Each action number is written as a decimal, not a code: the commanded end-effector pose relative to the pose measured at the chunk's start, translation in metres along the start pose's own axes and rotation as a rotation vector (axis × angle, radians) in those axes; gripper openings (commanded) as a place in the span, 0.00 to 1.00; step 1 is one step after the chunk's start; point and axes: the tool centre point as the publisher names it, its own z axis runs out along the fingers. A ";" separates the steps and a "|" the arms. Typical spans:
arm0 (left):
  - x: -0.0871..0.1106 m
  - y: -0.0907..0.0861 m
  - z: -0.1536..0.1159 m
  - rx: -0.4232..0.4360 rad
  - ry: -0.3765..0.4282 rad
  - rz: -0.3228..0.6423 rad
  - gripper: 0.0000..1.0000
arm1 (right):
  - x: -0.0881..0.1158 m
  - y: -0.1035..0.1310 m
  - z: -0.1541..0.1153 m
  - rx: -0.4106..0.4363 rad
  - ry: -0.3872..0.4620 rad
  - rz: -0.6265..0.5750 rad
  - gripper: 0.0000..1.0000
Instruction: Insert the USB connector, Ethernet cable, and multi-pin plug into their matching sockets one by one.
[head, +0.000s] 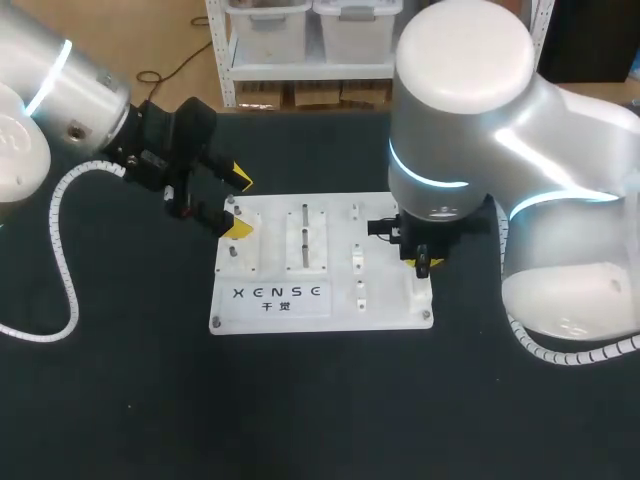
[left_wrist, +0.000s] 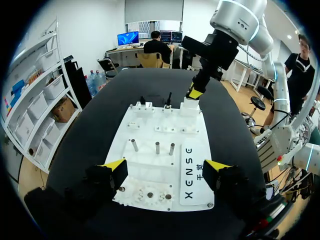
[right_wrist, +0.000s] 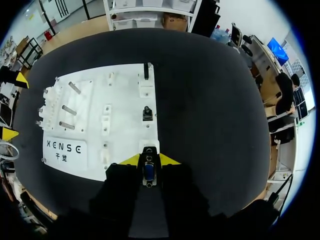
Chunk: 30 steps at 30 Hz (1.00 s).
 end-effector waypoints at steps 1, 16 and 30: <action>0.000 0.001 0.000 0.003 0.004 -0.001 1.00 | -0.001 0.000 0.002 -0.003 -0.008 0.003 0.00; 0.000 0.001 0.000 0.003 0.004 -0.001 1.00 | 0.007 -0.004 0.015 -0.005 0.015 0.015 0.00; 0.000 0.001 0.000 0.003 0.004 -0.001 1.00 | 0.023 0.005 0.057 -0.043 0.102 0.027 0.00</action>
